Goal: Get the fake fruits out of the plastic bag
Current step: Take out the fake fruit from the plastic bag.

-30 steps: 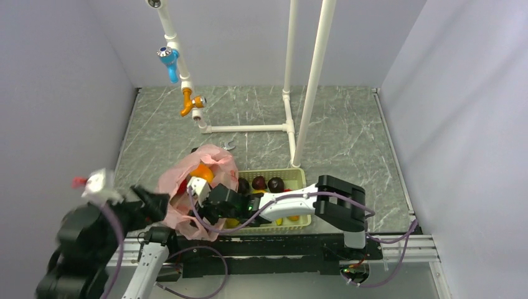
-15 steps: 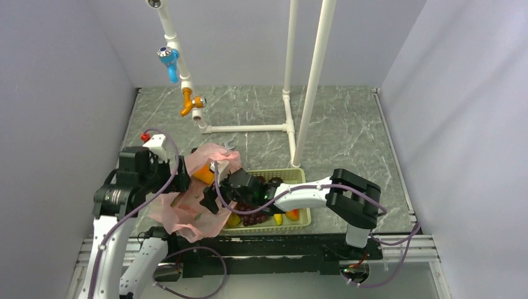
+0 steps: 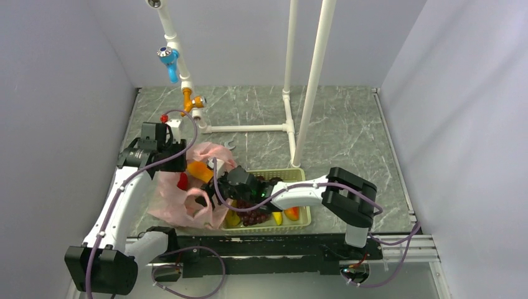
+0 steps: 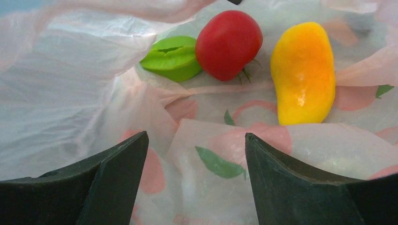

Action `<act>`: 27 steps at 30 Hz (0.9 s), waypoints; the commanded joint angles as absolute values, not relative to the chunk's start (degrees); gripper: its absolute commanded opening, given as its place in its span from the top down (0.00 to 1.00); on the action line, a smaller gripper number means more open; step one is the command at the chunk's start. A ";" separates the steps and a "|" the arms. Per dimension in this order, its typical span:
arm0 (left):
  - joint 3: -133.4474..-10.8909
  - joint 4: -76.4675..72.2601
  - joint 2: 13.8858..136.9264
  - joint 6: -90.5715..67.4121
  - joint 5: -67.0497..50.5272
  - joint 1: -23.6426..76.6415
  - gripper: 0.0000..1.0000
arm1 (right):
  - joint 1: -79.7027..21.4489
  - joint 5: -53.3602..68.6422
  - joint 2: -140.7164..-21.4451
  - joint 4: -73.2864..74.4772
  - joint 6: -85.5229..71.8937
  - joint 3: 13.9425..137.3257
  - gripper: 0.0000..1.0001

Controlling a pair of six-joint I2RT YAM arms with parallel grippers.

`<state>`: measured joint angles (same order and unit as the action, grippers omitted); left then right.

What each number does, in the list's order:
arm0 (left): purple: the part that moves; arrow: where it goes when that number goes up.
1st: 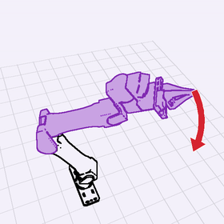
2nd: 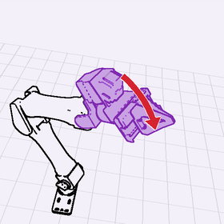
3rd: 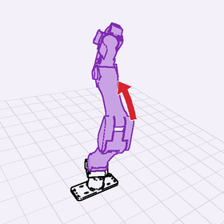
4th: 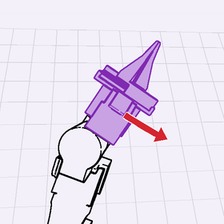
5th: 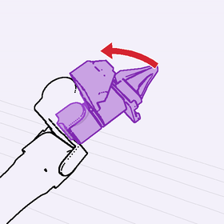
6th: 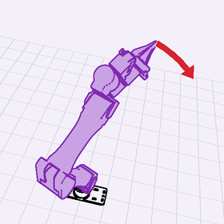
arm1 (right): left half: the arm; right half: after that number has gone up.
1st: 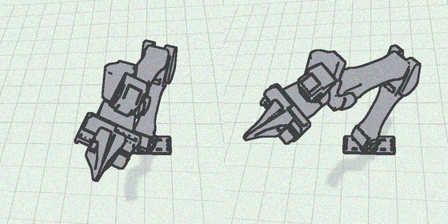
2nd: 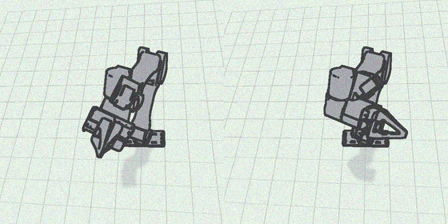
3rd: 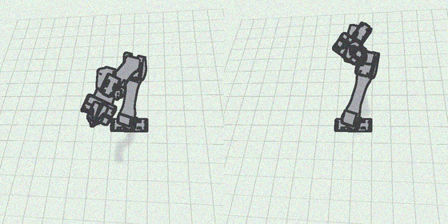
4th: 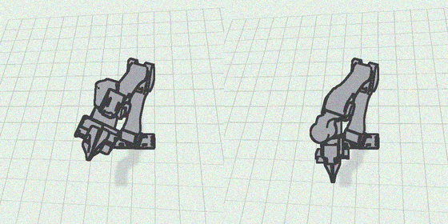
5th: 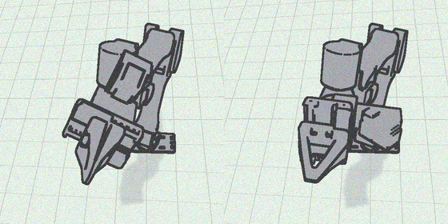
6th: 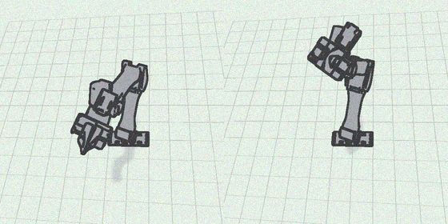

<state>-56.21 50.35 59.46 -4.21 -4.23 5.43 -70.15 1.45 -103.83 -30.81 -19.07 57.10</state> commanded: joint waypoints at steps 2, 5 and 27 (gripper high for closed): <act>-57.13 43.19 56.88 -2.10 -1.72 5.36 0.90 | -68.78 -1.81 -106.78 -29.57 -17.24 64.75 0.26; -58.27 43.32 54.40 -0.86 -1.62 5.36 1.00 | -68.81 -2.04 -108.39 -28.48 -16.15 67.07 0.29; -50.70 33.46 35.66 1.49 -9.51 5.37 1.00 | -68.04 -14.15 -125.31 -20.42 3.99 86.91 0.14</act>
